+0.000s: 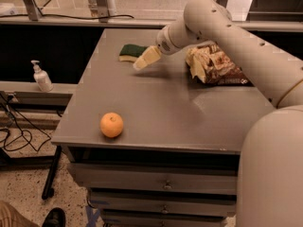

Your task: Move sponge near orange

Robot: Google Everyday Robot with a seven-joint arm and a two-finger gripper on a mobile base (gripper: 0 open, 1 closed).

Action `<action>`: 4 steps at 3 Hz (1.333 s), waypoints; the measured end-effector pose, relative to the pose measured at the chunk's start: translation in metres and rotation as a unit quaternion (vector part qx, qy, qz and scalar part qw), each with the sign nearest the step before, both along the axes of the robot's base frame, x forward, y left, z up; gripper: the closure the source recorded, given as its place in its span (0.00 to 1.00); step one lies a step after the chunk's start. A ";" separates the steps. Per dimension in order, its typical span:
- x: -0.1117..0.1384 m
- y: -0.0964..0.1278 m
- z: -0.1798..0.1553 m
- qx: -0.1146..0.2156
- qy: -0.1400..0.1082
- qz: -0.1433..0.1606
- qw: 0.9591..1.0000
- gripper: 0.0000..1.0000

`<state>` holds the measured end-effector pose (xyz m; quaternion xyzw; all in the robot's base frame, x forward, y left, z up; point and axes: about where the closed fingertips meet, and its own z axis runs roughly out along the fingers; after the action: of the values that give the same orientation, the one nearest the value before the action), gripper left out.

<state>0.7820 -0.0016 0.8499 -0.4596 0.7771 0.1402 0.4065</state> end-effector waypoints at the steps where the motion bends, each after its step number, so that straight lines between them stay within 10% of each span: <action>1: 0.010 -0.001 -0.004 0.014 0.008 -0.006 1.000 0.18; 4: 0.012 -0.012 -0.014 0.030 0.030 -0.027 0.999 0.88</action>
Offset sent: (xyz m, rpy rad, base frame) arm 0.0199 -0.0071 -0.0203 0.0869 0.0779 -0.0529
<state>0.7945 -0.0136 0.8356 -0.4219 0.7966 0.1662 0.3997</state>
